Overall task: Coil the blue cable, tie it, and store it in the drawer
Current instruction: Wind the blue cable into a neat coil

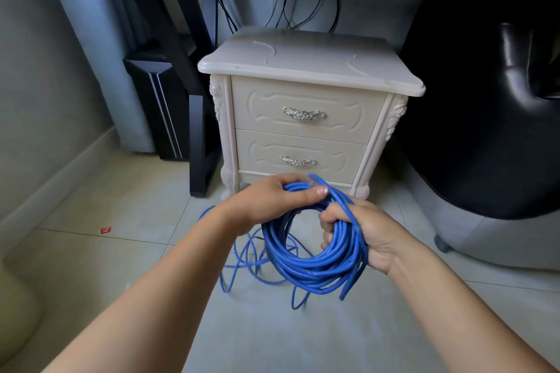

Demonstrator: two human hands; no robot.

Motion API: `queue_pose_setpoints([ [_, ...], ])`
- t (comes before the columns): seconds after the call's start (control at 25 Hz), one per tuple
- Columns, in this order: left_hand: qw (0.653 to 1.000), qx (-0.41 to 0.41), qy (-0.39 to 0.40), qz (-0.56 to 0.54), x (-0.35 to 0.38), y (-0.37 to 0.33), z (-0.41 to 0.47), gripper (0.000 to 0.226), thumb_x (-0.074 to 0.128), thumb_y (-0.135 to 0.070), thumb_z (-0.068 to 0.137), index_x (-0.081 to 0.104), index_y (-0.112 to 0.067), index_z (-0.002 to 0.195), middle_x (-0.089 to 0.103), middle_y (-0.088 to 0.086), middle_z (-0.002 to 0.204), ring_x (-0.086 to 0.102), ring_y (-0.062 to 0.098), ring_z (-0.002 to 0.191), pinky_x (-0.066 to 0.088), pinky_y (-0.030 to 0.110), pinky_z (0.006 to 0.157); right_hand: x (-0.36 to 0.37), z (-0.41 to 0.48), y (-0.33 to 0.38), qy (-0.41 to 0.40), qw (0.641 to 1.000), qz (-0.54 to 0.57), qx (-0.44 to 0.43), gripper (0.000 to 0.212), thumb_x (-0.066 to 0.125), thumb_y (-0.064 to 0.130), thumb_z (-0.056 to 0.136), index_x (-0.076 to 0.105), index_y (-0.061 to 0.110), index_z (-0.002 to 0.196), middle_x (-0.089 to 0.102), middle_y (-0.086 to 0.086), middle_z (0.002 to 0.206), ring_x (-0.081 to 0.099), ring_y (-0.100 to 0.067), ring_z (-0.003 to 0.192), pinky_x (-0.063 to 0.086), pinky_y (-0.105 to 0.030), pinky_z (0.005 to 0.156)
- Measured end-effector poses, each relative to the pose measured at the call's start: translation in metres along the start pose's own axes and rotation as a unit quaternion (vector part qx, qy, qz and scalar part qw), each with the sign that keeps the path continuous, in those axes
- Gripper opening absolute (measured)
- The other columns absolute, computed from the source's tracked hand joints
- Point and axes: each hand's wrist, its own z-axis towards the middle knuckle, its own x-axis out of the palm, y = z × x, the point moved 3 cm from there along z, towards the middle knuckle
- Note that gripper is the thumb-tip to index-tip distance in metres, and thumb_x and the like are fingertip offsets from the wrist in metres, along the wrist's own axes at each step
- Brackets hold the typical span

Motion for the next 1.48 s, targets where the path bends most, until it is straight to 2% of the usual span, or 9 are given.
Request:
queue_pose_setpoints([
  [0.16, 0.997, -0.061, 0.039, 0.023, -0.004, 0.011, 0.000, 0.021, 0.079, -0.027, 0.082, 0.070, -0.018, 0.098, 0.069, 0.009, 0.088, 0.063, 0.016, 0.076, 0.057, 0.029, 0.078, 0.006, -0.001, -0.005, 0.048, 0.996, 0.066, 0.037, 0.010, 0.069, 0.014, 0.078, 0.062, 0.006, 0.077, 0.042, -0.006, 0.054, 0.043, -0.016, 0.041, 0.046, -0.030, 0.048],
  [0.4, 0.995, -0.020, -0.100, 0.011, -0.019, 0.003, -0.002, 0.010, 0.079, -0.023, 0.081, 0.071, -0.020, 0.087, 0.057, 0.000, 0.066, 0.050, 0.017, 0.063, 0.059, 0.048, 0.068, -0.014, 0.004, 0.014, 0.062, 0.988, 0.132, 0.046, 0.084, 0.052, 0.074, 0.074, 0.067, 0.004, 0.116, 0.066, -0.016, 0.083, 0.067, -0.028, 0.070, 0.055, -0.046, 0.076],
  [0.6, 0.952, 0.048, -0.301, 0.001, -0.063, 0.003, -0.010, 0.021, 0.083, -0.030, 0.075, 0.071, -0.028, 0.092, 0.065, -0.014, 0.065, 0.053, 0.007, 0.056, 0.056, 0.039, 0.069, -0.055, 0.003, 0.021, -0.140, 0.948, 0.285, 0.035, 0.052, 0.037, 0.037, 0.102, 0.044, 0.003, 0.141, 0.072, -0.022, 0.086, 0.066, -0.021, 0.052, 0.051, -0.020, 0.043],
  [0.8, 0.942, 0.106, -0.310, 0.070, -0.055, -0.008, -0.015, 0.027, 0.080, -0.024, 0.079, 0.067, -0.030, 0.102, 0.064, -0.023, 0.063, 0.054, -0.007, 0.053, 0.042, 0.012, 0.058, -0.045, -0.004, 0.027, -0.319, 0.937, -0.072, -0.121, 0.041, 0.044, 0.027, 0.101, 0.044, 0.018, 0.141, 0.055, 0.007, 0.111, 0.053, -0.011, 0.103, 0.041, -0.024, 0.092],
  [0.92, 0.940, 0.120, -0.305, 0.093, -0.049, -0.014, -0.016, 0.028, 0.079, -0.023, 0.080, 0.066, -0.031, 0.103, 0.065, -0.018, 0.071, 0.054, -0.007, 0.056, 0.040, 0.008, 0.057, -0.013, -0.007, 0.033, -0.173, 0.953, -0.150, -0.196, 0.029, 0.046, 0.057, 0.096, 0.058, 0.040, 0.117, 0.061, 0.017, 0.119, 0.055, -0.002, 0.119, 0.040, -0.021, 0.103],
  [1.08, 0.937, 0.138, -0.295, 0.128, -0.041, -0.020, -0.017, 0.031, 0.077, -0.020, 0.081, 0.063, -0.037, 0.103, 0.069, -0.014, 0.084, 0.060, -0.004, 0.070, 0.044, 0.008, 0.063, 0.011, -0.009, 0.021, -0.032, 0.940, -0.223, -0.258, 0.062, 0.053, 0.062, 0.087, 0.042, 0.035, 0.142, 0.056, 0.025, 0.130, 0.051, 0.013, 0.117, 0.038, -0.009, 0.094],
  [1.2, 0.935, 0.140, -0.312, 0.092, -0.036, -0.019, -0.018, 0.031, 0.078, -0.020, 0.081, 0.062, -0.040, 0.100, 0.070, -0.014, 0.083, 0.062, -0.001, 0.072, 0.046, 0.013, 0.066, 0.017, -0.008, 0.012, -0.018, 0.945, -0.196, -0.259, 0.070, 0.056, 0.062, 0.082, 0.034, 0.040, 0.145, 0.058, 0.021, 0.123, 0.056, 0.003, 0.104, 0.045, -0.007, 0.069],
  [1.36, 0.924, 0.128, -0.361, 0.008, -0.023, -0.016, -0.017, 0.025, 0.078, -0.024, 0.081, 0.066, -0.032, 0.101, 0.070, -0.016, 0.079, 0.060, -0.005, 0.066, 0.047, 0.016, 0.064, 0.021, -0.003, 0.001, -0.069, 0.955, -0.120, -0.263, 0.078, 0.074, 0.053, 0.072, 0.037, 0.046, 0.139, 0.062, 0.020, 0.122, 0.061, -0.004, 0.106, 0.047, -0.023, 0.084],
  [1.48, 0.916, 0.123, -0.382, -0.032, -0.010, -0.017, -0.016, 0.022, 0.076, -0.025, 0.084, 0.067, -0.028, 0.103, 0.069, -0.014, 0.079, 0.058, -0.005, 0.063, 0.045, 0.014, 0.062, 0.022, 0.004, -0.002, -0.125, 0.966, -0.011, -0.225, 0.066, 0.080, 0.039, 0.069, 0.051, 0.035, 0.127, 0.067, 0.009, 0.098, 0.063, -0.010, 0.086, 0.047, -0.021, 0.065],
])
